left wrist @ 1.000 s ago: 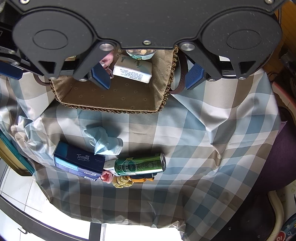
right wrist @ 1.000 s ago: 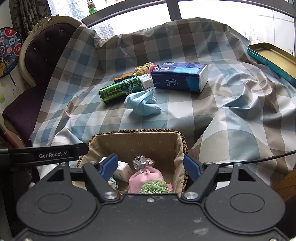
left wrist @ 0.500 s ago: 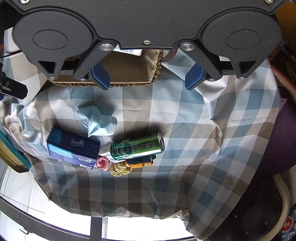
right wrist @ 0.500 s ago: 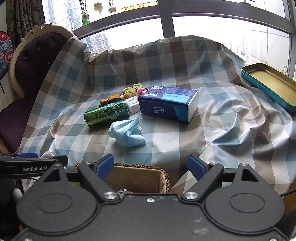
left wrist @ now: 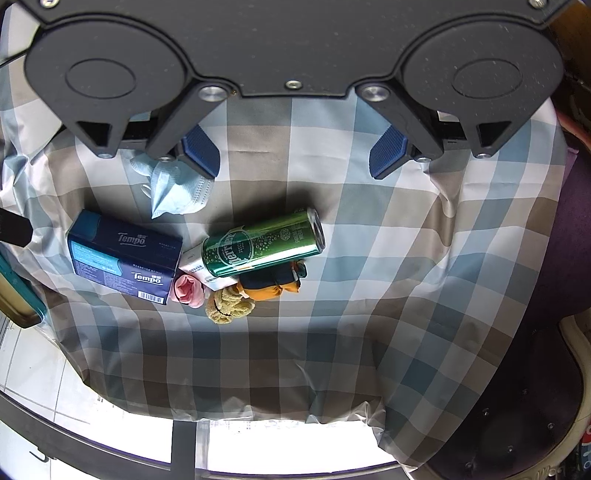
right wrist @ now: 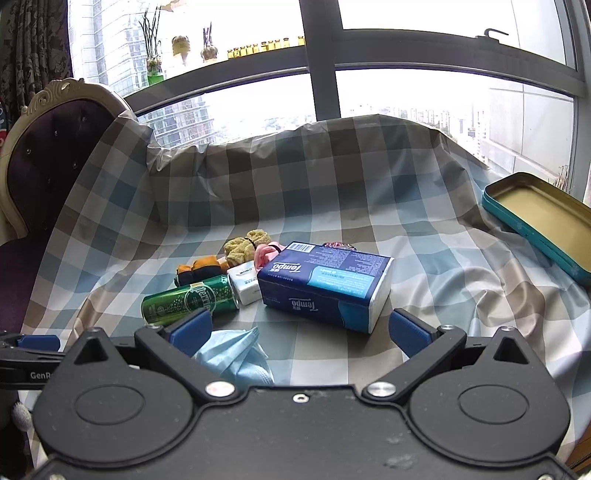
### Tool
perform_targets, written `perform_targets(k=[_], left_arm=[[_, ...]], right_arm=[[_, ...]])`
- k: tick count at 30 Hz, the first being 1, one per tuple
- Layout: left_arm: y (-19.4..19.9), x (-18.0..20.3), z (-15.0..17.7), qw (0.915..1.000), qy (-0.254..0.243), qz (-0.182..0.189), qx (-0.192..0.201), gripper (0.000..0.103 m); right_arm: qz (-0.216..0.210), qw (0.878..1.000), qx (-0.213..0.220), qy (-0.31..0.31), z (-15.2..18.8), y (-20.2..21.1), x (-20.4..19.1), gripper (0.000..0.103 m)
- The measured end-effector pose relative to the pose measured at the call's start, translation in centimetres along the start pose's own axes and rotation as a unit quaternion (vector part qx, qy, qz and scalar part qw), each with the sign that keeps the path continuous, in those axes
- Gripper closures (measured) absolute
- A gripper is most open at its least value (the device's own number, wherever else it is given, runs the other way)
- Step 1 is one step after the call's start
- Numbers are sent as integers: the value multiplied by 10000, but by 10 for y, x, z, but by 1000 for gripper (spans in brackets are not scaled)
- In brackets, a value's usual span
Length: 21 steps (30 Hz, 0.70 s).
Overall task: Organize soft objects
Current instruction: 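Withdraw both tools from the basket and reach back toward the remaining pile, then close right tool on the pink hair-clip bag while left tool reaches toward the yellow towel roll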
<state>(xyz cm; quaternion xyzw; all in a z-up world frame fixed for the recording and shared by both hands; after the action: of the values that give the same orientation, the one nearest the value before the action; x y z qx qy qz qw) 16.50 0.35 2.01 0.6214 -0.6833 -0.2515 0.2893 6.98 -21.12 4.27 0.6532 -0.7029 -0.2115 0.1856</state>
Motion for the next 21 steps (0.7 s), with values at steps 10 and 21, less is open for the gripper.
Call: perform_targets(k=[10,21], left_arm=[[-37,7,-23,9997,-187,-36,-122,18],[-71,15,-44,9993,-315,-3,-219,18]], right_arm=[[433,9979,-275,-397,-36,-87,23,0],[187,9834,-1386,-1158,-84,-245,66,7]])
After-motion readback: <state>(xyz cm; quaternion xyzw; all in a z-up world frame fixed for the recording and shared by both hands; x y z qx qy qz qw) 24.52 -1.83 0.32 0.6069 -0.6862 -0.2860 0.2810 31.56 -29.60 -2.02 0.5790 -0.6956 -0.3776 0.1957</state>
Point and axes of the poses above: each gripper's, at about its wrist camera, not at the fingertips, and y roughly against the way its jaws point, x to its right, z to its underside, the point moved 4 cm from there along -y, roughly the way its jaws point, and after that the axes turned 9 degrees about y, right-handed, at the moved point
